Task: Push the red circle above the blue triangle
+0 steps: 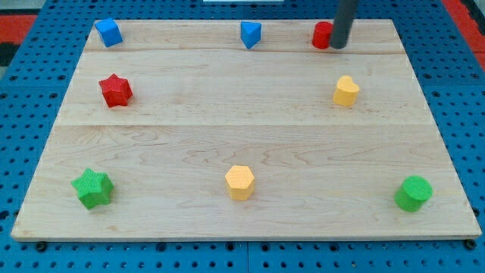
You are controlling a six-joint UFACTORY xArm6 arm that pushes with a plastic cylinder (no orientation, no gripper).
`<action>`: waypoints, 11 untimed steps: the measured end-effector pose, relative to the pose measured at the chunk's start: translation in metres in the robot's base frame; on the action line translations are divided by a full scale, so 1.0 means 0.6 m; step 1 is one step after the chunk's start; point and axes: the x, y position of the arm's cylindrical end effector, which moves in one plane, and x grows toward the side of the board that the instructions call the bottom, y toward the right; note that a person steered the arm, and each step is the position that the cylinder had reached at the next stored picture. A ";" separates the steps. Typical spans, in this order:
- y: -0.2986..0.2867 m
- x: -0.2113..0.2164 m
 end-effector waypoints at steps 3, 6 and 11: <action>0.070 -0.090; -0.087 -0.105; -0.130 -0.092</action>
